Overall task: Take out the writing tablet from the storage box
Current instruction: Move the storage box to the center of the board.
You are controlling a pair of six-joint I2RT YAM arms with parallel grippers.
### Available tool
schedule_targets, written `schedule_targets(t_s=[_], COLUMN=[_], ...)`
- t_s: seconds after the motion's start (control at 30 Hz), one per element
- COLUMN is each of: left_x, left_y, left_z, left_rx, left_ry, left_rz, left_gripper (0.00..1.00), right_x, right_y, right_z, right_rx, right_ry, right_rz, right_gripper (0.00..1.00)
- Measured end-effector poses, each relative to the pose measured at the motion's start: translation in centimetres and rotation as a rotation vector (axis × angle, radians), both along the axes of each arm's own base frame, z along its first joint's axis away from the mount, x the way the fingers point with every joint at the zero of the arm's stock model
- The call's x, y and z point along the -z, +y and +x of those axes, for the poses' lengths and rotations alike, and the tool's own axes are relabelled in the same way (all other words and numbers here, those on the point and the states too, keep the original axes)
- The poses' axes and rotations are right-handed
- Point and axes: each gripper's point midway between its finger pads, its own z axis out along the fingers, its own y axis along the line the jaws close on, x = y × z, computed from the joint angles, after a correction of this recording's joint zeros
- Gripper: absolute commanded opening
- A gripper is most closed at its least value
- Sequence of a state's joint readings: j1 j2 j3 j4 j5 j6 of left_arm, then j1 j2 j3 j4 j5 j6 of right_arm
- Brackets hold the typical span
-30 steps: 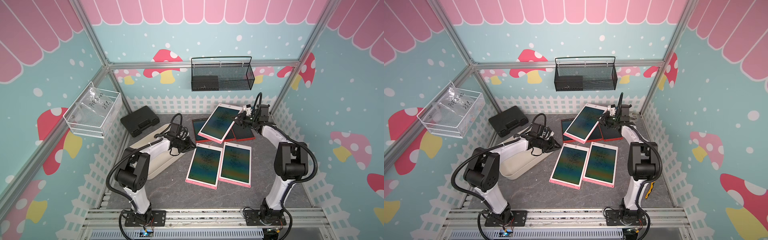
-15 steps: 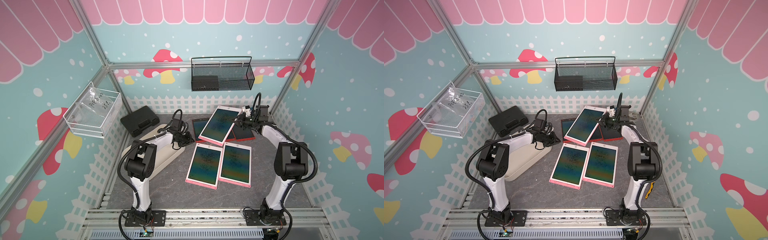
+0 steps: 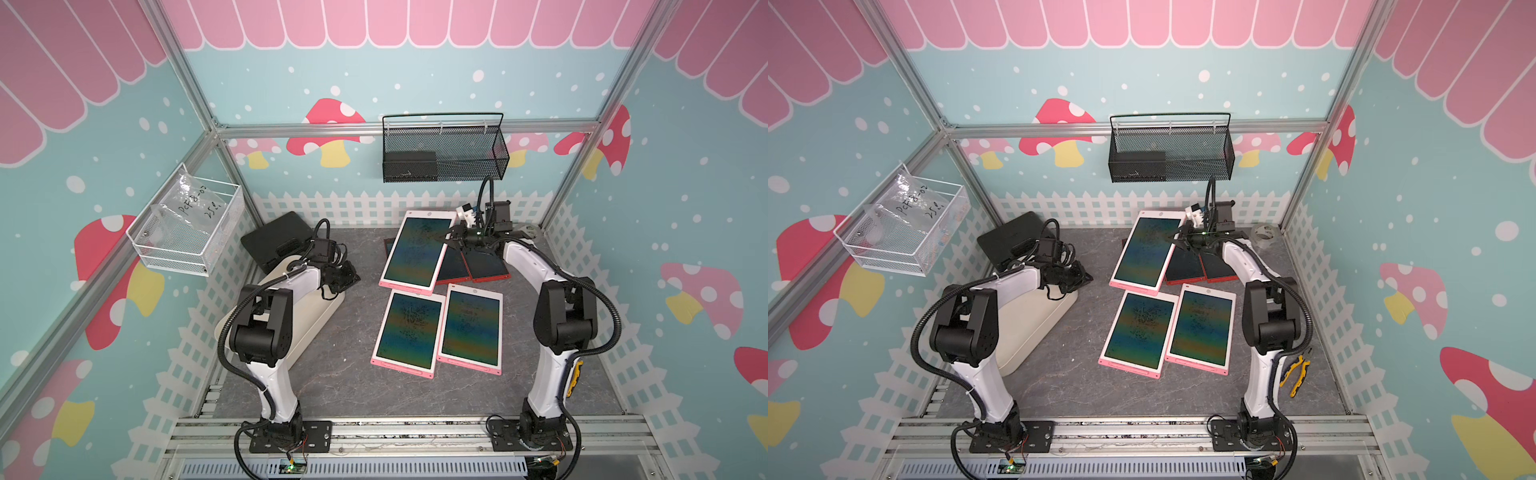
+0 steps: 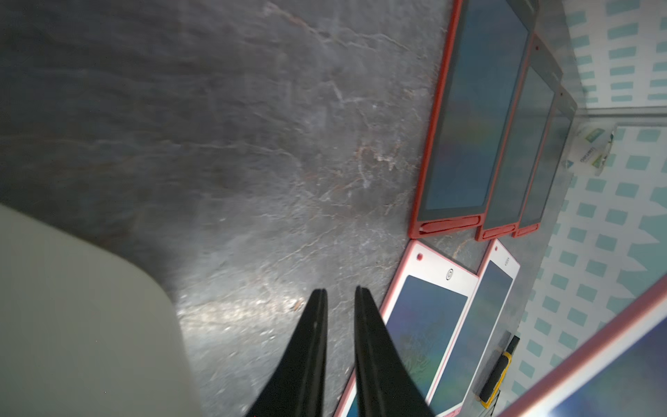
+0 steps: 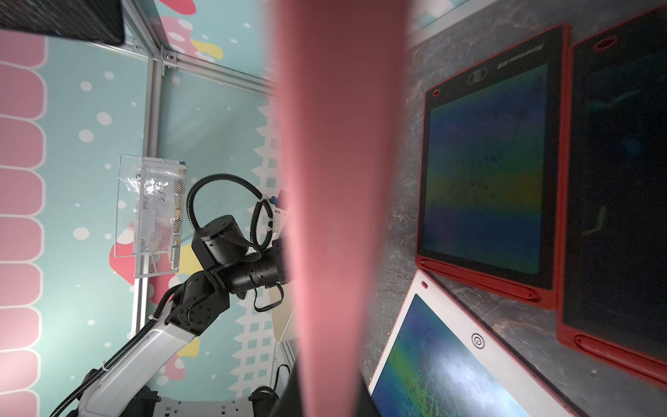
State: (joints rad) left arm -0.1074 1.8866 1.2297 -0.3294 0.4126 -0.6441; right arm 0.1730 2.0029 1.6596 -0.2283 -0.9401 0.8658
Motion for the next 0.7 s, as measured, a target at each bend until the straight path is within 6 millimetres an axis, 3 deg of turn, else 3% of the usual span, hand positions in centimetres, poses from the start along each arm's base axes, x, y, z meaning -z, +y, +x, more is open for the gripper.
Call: schedule_targets(t_s=[0.27,0.57,0.7], left_x=[0.5,0.6,0.5], left_y=[6.1,8.9,11.6], left_z=[-1.5,-1.8,-1.8], left_rx=[-0.101,-0.131,-0.172], left_ry=[0.026,0.025,0.032], left_rz=[0.058,0.077,0.1], left_gripper=[0.18,0.17,0.2], right_x=[1.2,2.5,4.2], right_y=[4.9,9.6,12.3], right_z=[-2.5,-5.6,-7.2], right_rx=[-0.078,-0.147,-0.174], right_ry=[0.039,0.087,0.13], right_rz=[-0.032,-0.05,-0.058], right_gripper=[0.0,0.0,0.0])
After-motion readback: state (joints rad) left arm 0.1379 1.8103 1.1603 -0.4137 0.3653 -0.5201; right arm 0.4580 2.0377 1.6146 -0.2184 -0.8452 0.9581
